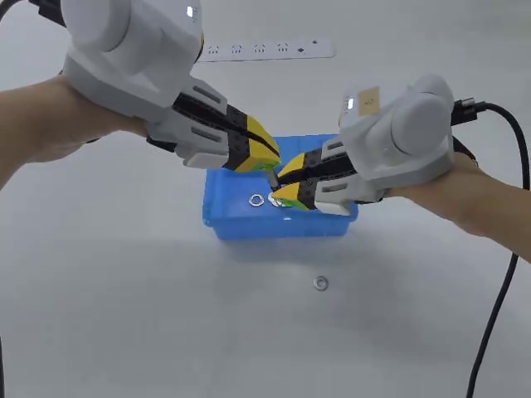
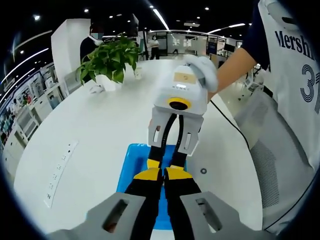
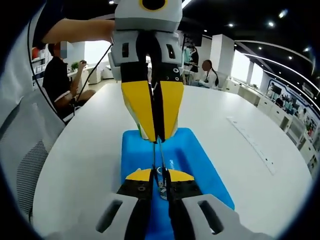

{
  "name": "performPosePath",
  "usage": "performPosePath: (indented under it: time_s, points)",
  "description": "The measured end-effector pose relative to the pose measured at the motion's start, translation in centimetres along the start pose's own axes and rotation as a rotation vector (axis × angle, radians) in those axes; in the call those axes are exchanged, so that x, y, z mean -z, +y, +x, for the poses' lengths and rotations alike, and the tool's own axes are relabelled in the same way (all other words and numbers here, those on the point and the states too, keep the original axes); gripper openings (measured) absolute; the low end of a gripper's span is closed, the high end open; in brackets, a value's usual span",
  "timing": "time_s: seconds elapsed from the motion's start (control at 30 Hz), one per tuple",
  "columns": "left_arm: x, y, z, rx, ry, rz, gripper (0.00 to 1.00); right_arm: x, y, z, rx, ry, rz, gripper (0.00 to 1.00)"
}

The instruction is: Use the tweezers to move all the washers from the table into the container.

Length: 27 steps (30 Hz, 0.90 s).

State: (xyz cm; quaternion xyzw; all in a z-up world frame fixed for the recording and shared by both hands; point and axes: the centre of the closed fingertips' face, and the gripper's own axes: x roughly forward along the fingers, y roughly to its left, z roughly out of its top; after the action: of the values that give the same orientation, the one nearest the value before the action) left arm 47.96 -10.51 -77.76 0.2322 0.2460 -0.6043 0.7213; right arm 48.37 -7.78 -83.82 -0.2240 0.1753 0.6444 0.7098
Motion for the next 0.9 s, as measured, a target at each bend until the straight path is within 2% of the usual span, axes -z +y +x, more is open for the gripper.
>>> performPosePath:
  time_s: [0.37,0.57,0.67,0.8,0.9]
  points:
    - [-2.2,-1.5,-1.0,-0.009,-0.021,0.035,0.06,-1.5,0.9,-2.2,0.022,-0.021,-0.036,0.1]
    - [-4.6,-3.2,-1.7,-0.009,-0.031,0.09,0.06,-2.8,1.9,-4.0,0.042,-0.043,-0.049,0.1]
    - [-5.7,-4.4,-2.0,-0.007,-0.042,0.116,0.06,-3.4,2.8,-5.0,0.051,-0.053,-0.061,0.1]
    - [-6.2,-6.3,-2.1,0.01,-0.039,0.129,0.06,-3.6,4.5,-5.8,0.043,-0.052,-0.072,0.1]
    - [-6.5,-7.3,-1.8,0.019,-0.053,0.109,0.06,-3.4,5.5,-6.1,0.043,-0.051,-0.069,0.1]
